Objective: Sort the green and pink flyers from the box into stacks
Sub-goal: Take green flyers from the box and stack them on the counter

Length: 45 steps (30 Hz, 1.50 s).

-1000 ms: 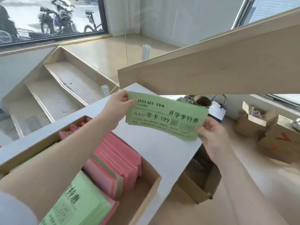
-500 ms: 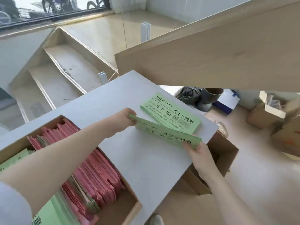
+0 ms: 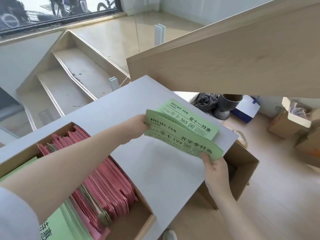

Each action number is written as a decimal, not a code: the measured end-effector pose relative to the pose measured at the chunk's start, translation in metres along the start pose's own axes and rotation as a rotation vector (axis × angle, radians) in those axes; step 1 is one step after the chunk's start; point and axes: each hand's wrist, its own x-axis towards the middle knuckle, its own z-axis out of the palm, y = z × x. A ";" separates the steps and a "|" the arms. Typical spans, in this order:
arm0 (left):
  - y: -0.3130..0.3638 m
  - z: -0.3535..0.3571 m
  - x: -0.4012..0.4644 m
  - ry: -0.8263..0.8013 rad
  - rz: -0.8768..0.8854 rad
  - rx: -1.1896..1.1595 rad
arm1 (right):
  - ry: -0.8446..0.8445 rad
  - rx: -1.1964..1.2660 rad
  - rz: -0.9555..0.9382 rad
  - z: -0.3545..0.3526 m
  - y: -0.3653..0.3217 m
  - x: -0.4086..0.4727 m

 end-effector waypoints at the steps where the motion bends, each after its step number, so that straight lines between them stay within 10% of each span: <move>1: 0.000 0.001 0.000 -0.021 -0.007 0.020 | -0.043 -0.049 0.008 0.001 0.001 0.000; 12: 0.035 -0.010 0.033 0.286 0.085 -0.134 | -0.053 -0.101 0.251 -0.013 -0.029 0.055; 33: 0.036 0.013 0.107 0.376 0.104 -0.036 | -0.289 -0.636 0.444 -0.030 -0.025 0.098; 45: 0.030 0.023 0.124 0.372 -0.012 0.039 | -0.197 -0.234 0.618 -0.026 -0.025 0.101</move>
